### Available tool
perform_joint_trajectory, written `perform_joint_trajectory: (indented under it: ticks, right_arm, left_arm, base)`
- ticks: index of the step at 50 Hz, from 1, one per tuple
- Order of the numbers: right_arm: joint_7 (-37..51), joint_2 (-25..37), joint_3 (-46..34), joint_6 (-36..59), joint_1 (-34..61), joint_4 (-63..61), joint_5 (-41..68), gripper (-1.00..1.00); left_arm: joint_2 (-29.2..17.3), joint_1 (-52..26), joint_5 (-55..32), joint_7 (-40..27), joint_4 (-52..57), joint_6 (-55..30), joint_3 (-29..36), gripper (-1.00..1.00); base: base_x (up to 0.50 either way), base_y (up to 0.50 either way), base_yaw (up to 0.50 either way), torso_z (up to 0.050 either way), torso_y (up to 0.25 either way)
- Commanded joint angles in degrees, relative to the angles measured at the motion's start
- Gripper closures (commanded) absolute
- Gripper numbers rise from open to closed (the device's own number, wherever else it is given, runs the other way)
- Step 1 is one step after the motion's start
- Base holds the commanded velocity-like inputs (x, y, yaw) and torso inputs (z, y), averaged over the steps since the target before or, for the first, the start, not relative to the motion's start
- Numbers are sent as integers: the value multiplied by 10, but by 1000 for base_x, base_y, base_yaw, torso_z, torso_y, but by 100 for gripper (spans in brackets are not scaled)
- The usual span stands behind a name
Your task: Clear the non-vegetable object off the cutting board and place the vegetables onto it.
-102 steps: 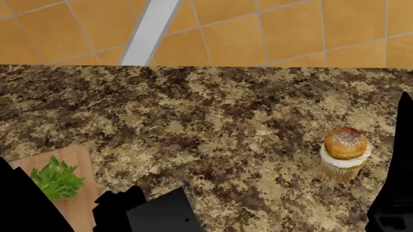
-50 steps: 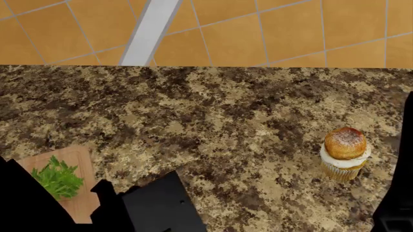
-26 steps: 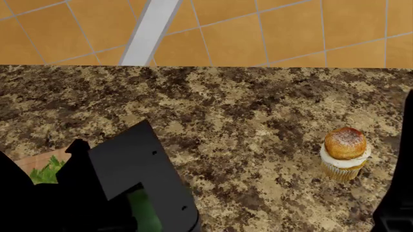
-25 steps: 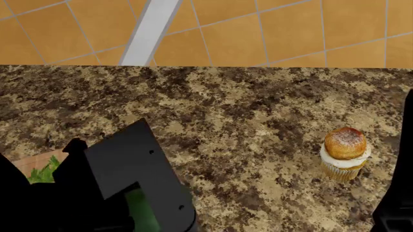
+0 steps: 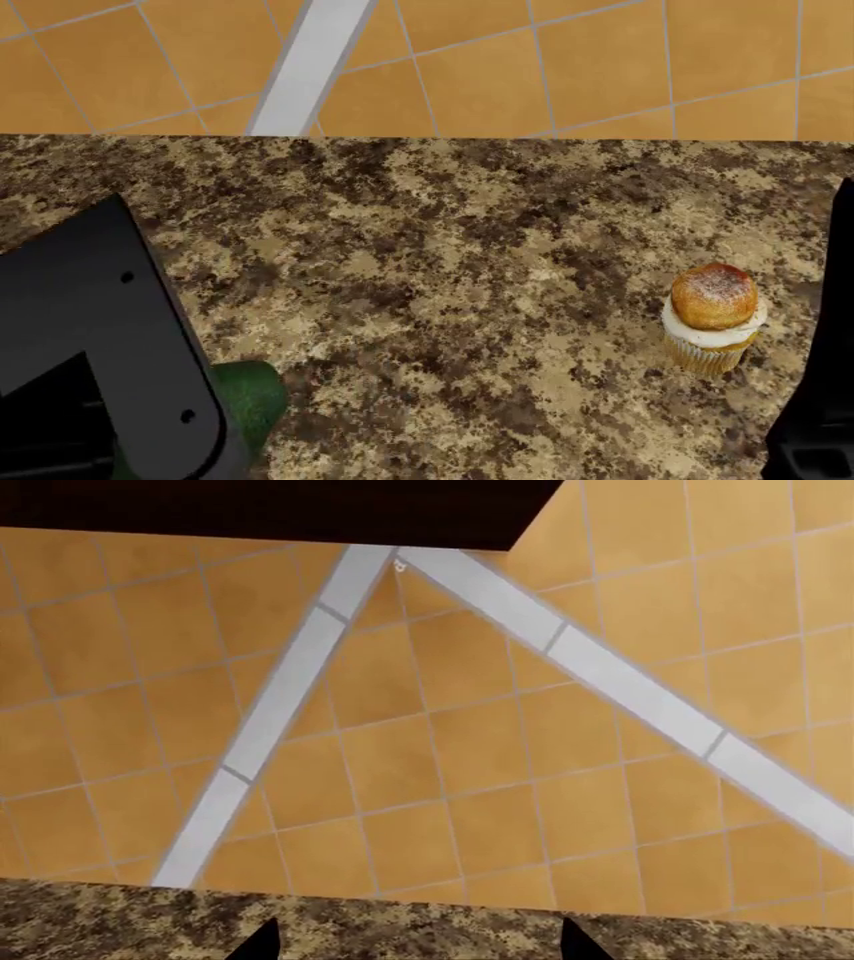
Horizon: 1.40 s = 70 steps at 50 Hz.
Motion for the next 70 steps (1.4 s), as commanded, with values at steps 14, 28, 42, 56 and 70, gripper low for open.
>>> perform_joint_trajectory:
  ticks: [14,28,42,56,70]
  right_arm:
    - [-9,-25,29,20,-10,-12,-14,-100]
    - [-11,-20,6,8,-1,-12,-24,-100]
    - [-7,-21,14,11,-4,-16,-17,-100]
    - [-1,-24,36,21,-12,-15,-3,-100]
    - [4,-21,41,20,-13,-16,4,-100]
  left_arm:
    - [-84,-36,-91,-32,70,15,9,100]
    - [-162,29,-33,-19,110,26,-6,100]
    - [-188,94,22,11,137,57,-19,100]
    - [-189,167,100,56,141,88,-28,100]
    - [-199,232,184,84,144,95,-19,100]
  base:
    - [0,0,0,0,0]
    - [0,0,0,0,0]
    - [0,0,0,0,0]
    - [0,0,0,0,0]
    - [0,0,0,0,0]
